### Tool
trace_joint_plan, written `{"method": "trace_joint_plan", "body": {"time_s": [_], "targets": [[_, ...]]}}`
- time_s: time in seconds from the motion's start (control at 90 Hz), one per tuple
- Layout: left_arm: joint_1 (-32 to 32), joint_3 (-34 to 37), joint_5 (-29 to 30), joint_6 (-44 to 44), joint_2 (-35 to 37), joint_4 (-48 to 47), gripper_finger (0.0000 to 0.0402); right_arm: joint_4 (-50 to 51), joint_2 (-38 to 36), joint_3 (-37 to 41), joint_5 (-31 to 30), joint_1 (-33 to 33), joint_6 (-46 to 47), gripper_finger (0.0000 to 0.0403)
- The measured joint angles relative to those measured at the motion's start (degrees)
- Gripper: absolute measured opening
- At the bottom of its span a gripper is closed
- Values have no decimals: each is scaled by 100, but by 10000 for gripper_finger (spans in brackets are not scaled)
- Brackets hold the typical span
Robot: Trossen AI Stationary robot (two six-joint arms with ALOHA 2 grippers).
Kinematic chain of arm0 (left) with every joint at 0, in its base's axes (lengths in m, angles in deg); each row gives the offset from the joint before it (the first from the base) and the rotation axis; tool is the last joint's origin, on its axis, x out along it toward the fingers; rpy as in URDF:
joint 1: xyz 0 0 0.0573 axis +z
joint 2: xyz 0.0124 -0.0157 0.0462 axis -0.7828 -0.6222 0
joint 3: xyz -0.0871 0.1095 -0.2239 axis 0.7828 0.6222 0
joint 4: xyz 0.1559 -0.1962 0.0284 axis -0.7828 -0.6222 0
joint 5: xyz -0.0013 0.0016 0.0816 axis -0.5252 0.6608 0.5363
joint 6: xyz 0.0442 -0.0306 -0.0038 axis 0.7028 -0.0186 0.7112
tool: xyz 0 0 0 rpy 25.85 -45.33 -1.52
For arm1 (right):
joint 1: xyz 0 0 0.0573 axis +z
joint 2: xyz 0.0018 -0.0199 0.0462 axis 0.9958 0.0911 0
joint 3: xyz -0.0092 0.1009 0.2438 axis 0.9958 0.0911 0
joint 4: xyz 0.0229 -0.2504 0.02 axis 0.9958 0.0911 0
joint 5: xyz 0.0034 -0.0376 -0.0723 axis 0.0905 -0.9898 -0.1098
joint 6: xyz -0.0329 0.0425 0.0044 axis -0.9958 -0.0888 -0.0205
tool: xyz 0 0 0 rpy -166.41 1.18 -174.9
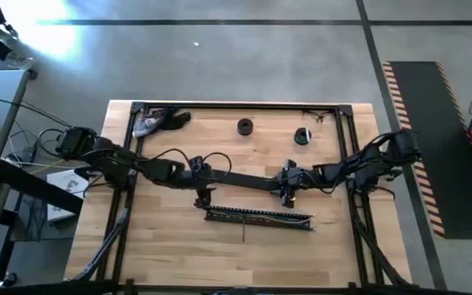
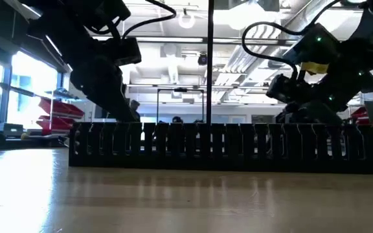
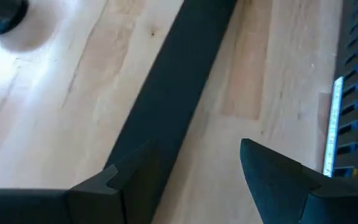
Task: Ziptie cables
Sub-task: Close the black cable duct
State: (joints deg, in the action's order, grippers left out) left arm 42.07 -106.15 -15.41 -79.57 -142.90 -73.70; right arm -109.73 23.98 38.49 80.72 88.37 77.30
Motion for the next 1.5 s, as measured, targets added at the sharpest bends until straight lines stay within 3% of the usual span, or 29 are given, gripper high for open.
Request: {"method": "trace_joint_plan", "body": {"time_s": [0.278, 0.522, 0.644, 0.844, 1.033, 1.278, 1.5], "targets": [[144, 162, -306, 1294, -116, 149, 237, 454, -374, 46, -38, -7, -6, 209], [856, 173, -320, 1616, -499, 203, 294, 475, -377, 46, -20, -7, 72, 209], [1171, 167, -650, 1934, -601, 473, 305, 480, -379, 46, -3, -5, 125, 209], [1561, 143, -1262, 2282, -953, 603, 306, 488, -381, 46, 78, -5, 152, 209], [1656, 129, -1773, 2035, -1248, 642, 295, 560, -390, 37, 161, -7, 68, 209], [1496, 114, -1714, 1977, -1250, 443, 240, 630, -398, 31, 219, -7, 26, 209], [1451, 111, -1660, 1968, -1250, 338, 239, 722, -401, 13, 278, 13, 83, 209]]}}
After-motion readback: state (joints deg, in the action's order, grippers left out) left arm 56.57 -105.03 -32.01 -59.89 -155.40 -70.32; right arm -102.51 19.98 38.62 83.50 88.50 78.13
